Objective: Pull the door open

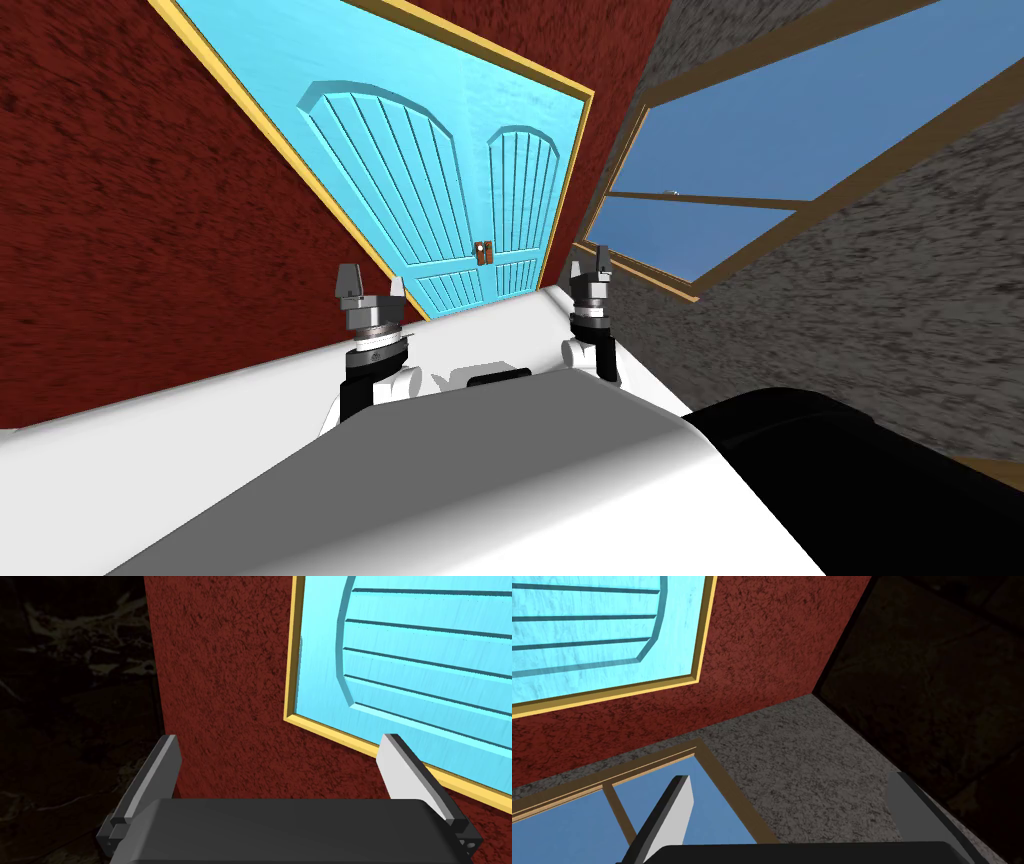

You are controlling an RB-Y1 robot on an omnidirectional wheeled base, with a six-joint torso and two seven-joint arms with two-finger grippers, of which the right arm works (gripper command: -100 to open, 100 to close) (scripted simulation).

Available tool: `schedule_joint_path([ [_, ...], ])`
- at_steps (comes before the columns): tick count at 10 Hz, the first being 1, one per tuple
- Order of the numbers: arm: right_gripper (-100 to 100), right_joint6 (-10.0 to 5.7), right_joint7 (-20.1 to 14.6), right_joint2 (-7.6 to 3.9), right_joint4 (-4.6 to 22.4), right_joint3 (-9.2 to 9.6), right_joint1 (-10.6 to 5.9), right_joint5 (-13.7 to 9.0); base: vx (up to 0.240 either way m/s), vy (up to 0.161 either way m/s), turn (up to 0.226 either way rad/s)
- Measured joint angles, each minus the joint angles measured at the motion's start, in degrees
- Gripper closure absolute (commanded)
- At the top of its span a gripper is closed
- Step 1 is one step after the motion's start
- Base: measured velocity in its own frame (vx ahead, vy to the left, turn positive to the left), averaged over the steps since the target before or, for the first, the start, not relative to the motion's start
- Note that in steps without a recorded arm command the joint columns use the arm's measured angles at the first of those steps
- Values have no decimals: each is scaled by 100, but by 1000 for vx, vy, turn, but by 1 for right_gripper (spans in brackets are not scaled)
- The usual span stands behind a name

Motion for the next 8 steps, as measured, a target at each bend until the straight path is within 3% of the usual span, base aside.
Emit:
schedule_joint_path([
  [8, -100, 66, -364, -307, 960, -31, -320, 250, 148, 33, 39],
])
